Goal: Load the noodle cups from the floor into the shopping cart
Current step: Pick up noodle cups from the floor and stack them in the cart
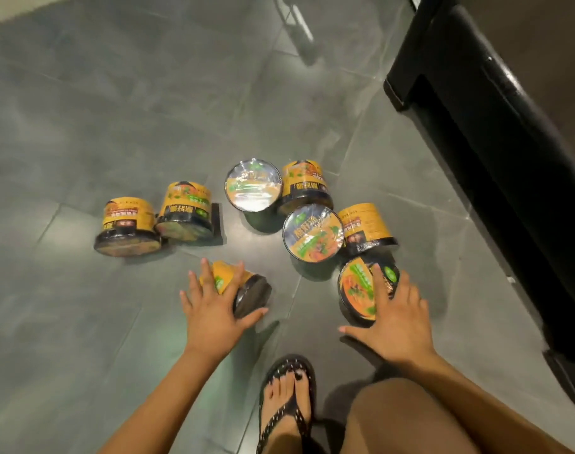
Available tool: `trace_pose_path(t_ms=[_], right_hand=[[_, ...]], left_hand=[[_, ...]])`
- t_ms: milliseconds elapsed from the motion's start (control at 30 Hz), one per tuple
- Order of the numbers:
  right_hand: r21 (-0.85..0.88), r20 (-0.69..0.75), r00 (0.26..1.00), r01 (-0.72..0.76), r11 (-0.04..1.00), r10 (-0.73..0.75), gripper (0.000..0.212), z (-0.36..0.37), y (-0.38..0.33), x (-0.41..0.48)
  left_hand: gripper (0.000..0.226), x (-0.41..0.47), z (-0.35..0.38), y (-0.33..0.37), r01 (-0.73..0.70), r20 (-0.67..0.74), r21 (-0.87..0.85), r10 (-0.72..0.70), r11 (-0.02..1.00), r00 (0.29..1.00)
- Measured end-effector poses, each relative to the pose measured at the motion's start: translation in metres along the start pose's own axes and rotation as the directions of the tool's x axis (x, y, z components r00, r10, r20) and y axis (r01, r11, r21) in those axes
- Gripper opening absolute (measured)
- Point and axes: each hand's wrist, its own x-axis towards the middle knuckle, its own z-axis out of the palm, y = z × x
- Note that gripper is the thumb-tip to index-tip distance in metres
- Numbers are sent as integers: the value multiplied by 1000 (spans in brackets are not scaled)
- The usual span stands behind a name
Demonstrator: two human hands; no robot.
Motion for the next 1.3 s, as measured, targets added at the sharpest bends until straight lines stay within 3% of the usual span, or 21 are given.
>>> trace_pose_path(t_ms=[233, 333, 467, 600, 667, 767, 867, 1100, 1300], right_hand=[[120, -87, 995, 50, 992, -39, 137, 22, 10, 21], [136, -113, 992, 76, 988, -61, 135, 22, 11, 22], [142, -162, 981, 134, 981, -110, 129, 23, 15, 28], [167, -180, 975, 158, 973, -127, 125, 27, 16, 30], [163, -200, 971, 169, 972, -135, 125, 28, 16, 30], [129, -224, 965, 171, 977, -139, 126, 28, 16, 29], [111, -245, 957, 187, 976, -155, 124, 28, 18, 29], [292, -273, 951, 226, 929, -145, 118, 28, 30, 29], [349, -213, 976, 124, 929, -50, 120, -1, 63, 18]], left_hand=[[77, 9, 1, 3, 4, -119, -218, -31, 976, 992], [71, 11, -8, 11, 15, -45, -475, -41, 880, 998], [66, 20, -15, 21, 19, 5, -599, -20, 801, 1000], [58, 24, -14, 19, -108, -136, -470, 49, 876, 989], [61, 22, -9, 20, -122, -122, -341, 84, 932, 989], [99, 12, -1, 27, -42, 2, -127, 43, 991, 999], [130, 1, 7, 30, -65, 17, 3, 65, 998, 998], [123, -1, 3, 35, -100, -76, -19, 98, 995, 992], [118, 2, -32, 64, -131, -111, -53, 125, 990, 986]])
